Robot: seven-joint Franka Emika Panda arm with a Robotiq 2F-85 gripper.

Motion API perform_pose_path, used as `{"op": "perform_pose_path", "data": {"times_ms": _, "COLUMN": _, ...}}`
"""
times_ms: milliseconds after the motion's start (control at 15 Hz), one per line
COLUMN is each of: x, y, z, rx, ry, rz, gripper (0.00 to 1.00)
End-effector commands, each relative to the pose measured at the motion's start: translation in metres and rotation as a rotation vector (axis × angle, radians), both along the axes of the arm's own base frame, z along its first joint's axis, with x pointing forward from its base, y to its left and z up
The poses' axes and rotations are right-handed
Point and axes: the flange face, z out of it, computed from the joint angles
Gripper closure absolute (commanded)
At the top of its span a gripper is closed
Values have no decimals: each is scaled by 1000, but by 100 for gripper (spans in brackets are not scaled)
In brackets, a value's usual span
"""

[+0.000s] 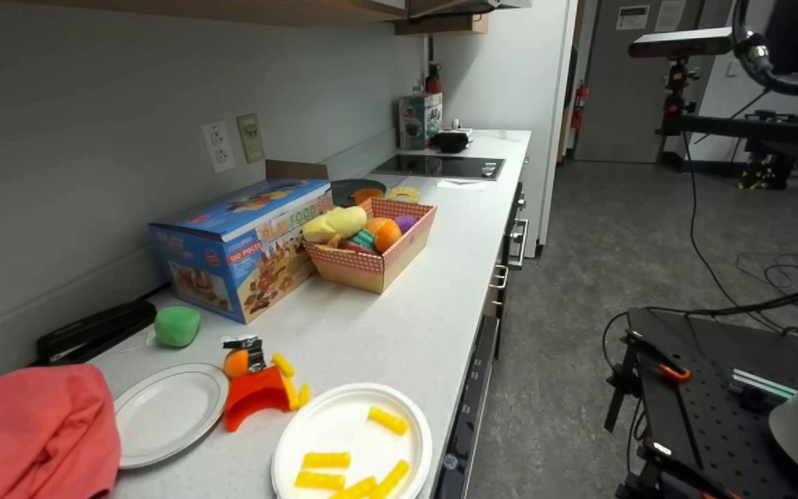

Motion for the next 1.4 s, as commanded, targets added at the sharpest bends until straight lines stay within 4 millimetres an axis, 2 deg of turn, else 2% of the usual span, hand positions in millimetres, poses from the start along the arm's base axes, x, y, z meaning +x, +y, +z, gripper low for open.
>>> {"op": "perform_pose_path", "data": {"times_ms": 0, "x": -21, "y": -32, "z": -5, "rx": 16, "ry": 35, "rz": 18, "gripper": 0}}
{"op": "perform_pose_path", "data": {"times_ms": 267, "x": -31, "y": -40, "z": -1, "rx": -6, "ry": 104, "rz": 19, "gripper": 0}}
{"op": "perform_pose_path", "data": {"times_ms": 467, "x": -33, "y": -34, "z": 1, "rx": 48, "ry": 123, "rz": 153, "gripper": 0}}
{"op": "perform_pose_path", "data": {"times_ms": 733, "x": -43, "y": -41, "z": -13, "rx": 167, "ry": 180, "rz": 296, "gripper": 0}}
{"op": "perform_pose_path", "data": {"times_ms": 933, "x": -52, "y": -45, "z": -13, "rx": 202, "ry": 252, "rz": 344, "gripper": 0}}
{"op": "perform_pose_path", "data": {"times_ms": 1067, "x": -57, "y": -37, "z": -10, "rx": 191, "ry": 309, "rz": 372, "gripper": 0}}
{"op": "perform_pose_path", "data": {"times_ms": 1133, "x": -43, "y": -19, "z": -12, "rx": 189, "ry": 327, "rz": 405, "gripper": 0}}
{"op": "perform_pose_path", "data": {"times_ms": 1333, "x": -27, "y": 16, "z": -9, "rx": 161, "ry": 375, "rz": 471, "gripper": 0}}
